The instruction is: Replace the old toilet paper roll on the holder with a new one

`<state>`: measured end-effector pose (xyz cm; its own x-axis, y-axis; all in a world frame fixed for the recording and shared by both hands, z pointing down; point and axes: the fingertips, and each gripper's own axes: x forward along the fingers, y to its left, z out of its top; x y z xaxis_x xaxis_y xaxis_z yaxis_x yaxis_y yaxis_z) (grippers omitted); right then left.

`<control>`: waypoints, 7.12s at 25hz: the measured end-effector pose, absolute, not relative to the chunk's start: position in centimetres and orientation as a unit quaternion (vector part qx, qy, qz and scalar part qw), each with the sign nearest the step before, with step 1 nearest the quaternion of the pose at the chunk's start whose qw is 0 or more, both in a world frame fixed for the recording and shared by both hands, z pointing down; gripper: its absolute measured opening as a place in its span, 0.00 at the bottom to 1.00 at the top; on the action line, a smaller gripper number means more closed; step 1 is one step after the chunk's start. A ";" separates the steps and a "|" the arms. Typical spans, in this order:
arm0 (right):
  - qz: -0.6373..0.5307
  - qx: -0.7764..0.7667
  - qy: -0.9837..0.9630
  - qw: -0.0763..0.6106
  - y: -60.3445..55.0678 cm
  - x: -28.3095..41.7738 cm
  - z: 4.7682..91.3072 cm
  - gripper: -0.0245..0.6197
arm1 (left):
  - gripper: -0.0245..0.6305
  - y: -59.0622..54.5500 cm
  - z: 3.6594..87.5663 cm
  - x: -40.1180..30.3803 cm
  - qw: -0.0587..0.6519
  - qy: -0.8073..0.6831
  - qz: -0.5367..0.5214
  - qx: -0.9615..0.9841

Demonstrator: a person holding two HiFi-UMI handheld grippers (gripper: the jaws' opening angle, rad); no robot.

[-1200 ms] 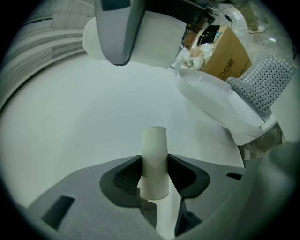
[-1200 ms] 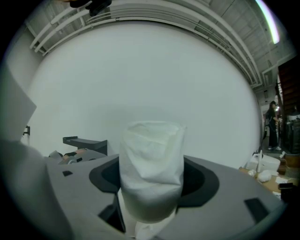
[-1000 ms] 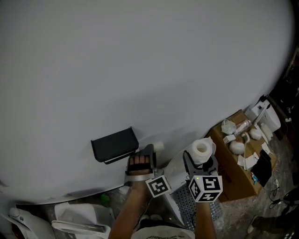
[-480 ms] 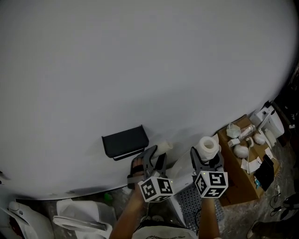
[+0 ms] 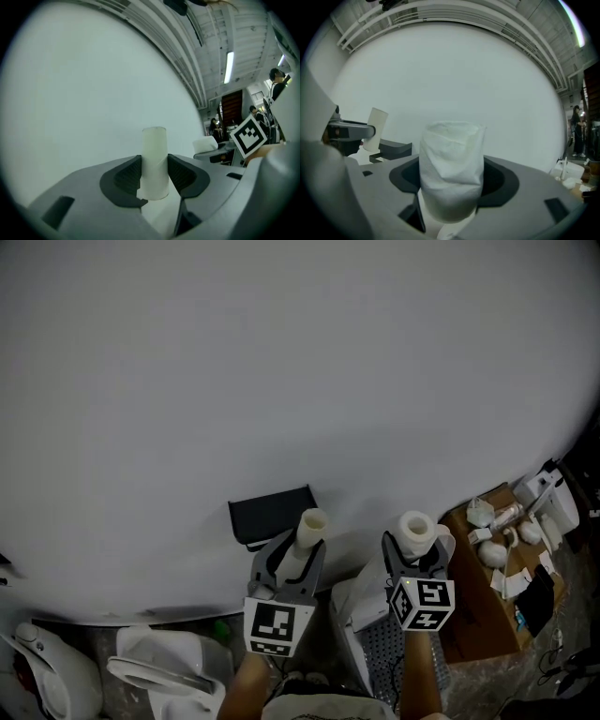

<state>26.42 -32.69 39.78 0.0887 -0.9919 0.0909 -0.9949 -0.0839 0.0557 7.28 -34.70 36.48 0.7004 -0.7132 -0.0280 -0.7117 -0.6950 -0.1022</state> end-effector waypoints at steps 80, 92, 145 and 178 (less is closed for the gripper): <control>-0.458 0.435 -0.538 0.558 -43.2 8.2 51.3 0.52 | 0.31 -32.5 37.8 -16.5 -0.027 0.618 0.056 -0.784; -0.487 0.433 -0.543 0.530 -43.1 3.4 50.3 0.52 | 0.31 -32.3 37.5 -17.5 -0.026 0.619 0.058 -0.783; -0.051 0.646 -0.760 -0.052 -30.5 11.8 32.2 0.13 | 0.31 -29.6 32.8 -13.0 -0.012 0.588 0.103 -0.803; -0.047 0.657 -0.752 -0.024 -30.4 12.2 33.2 0.03 | 0.31 -29.2 32.3 -13.0 -0.003 0.595 0.089 -0.798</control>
